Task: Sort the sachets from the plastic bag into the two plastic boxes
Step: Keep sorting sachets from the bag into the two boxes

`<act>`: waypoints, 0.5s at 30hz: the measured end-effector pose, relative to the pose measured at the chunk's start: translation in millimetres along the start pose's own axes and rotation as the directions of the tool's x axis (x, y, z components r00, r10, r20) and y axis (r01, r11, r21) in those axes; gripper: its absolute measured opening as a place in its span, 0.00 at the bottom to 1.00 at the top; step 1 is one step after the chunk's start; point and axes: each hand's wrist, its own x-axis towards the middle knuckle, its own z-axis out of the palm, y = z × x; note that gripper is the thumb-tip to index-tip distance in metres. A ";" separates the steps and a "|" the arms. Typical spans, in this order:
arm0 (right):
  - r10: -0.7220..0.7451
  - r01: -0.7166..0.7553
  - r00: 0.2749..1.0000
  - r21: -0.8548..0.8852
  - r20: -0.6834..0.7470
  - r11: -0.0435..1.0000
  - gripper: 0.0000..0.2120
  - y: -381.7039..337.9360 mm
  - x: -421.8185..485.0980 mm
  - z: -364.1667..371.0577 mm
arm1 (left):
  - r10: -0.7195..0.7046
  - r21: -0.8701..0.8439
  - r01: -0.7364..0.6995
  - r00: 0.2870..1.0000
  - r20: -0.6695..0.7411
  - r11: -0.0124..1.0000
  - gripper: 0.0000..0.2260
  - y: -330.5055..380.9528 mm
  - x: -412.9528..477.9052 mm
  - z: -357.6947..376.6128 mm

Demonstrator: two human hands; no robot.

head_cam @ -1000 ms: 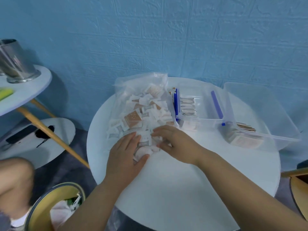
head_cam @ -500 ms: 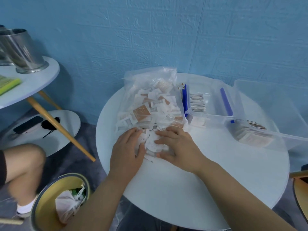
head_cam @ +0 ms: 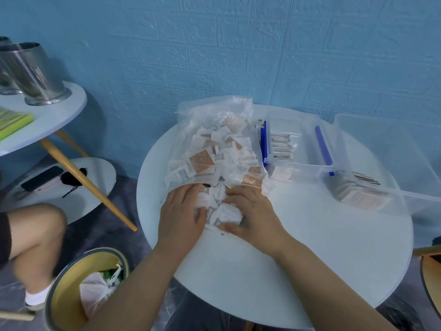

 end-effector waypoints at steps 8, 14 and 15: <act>0.233 -0.190 0.972 0.477 -0.033 0.858 0.15 0.9 -8.1 -15.6 | -0.203 -0.422 0.142 0.974 -0.102 0.896 0.10 5.1 -7.2 -14.5; 0.072 -0.075 0.997 0.155 0.020 0.985 0.15 0.8 -3.6 -6.4 | -0.190 -0.421 0.154 0.981 -0.046 0.894 0.05 4.4 -6.1 -12.2; 0.052 -0.054 0.998 0.088 0.026 0.995 0.19 1.0 -3.6 -3.6 | -0.178 -0.415 0.147 0.983 -0.037 0.898 0.04 3.5 -6.1 -11.2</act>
